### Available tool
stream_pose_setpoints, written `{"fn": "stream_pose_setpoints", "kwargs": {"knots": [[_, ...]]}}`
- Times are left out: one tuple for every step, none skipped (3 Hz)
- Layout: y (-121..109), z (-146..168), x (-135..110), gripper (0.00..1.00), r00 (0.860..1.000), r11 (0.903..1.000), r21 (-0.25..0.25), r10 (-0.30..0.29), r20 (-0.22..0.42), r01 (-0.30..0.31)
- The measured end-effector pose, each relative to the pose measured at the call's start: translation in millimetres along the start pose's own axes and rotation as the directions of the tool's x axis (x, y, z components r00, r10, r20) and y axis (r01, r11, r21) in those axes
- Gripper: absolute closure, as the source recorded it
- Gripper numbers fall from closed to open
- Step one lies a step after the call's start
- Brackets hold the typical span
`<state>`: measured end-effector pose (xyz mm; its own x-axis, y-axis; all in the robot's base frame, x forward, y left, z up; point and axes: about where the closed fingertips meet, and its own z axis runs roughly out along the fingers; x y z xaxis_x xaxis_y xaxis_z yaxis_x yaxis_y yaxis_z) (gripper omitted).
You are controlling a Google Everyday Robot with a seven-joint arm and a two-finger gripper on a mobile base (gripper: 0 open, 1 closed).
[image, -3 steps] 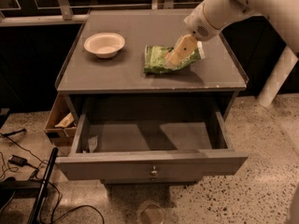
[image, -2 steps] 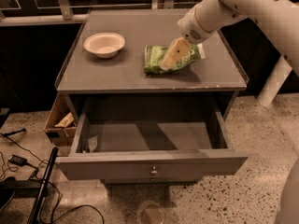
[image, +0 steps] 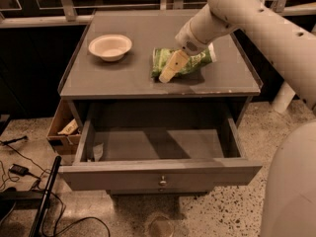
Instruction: Place green jalapeno chip bag into top drawer
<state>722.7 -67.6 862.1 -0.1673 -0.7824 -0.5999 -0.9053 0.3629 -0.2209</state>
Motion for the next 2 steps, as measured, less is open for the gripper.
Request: {"fn": "stream_pose_setpoints", "kwargs": {"knots": [[-2.0, 18.7, 6.9, 0.00, 1.000, 0.9994, -0.028, 0.018, -0.022, -0.018], [-2.1, 20.2, 7.5, 0.18, 1.000, 0.9994, -0.030, 0.019, -0.023, -0.019]]}}
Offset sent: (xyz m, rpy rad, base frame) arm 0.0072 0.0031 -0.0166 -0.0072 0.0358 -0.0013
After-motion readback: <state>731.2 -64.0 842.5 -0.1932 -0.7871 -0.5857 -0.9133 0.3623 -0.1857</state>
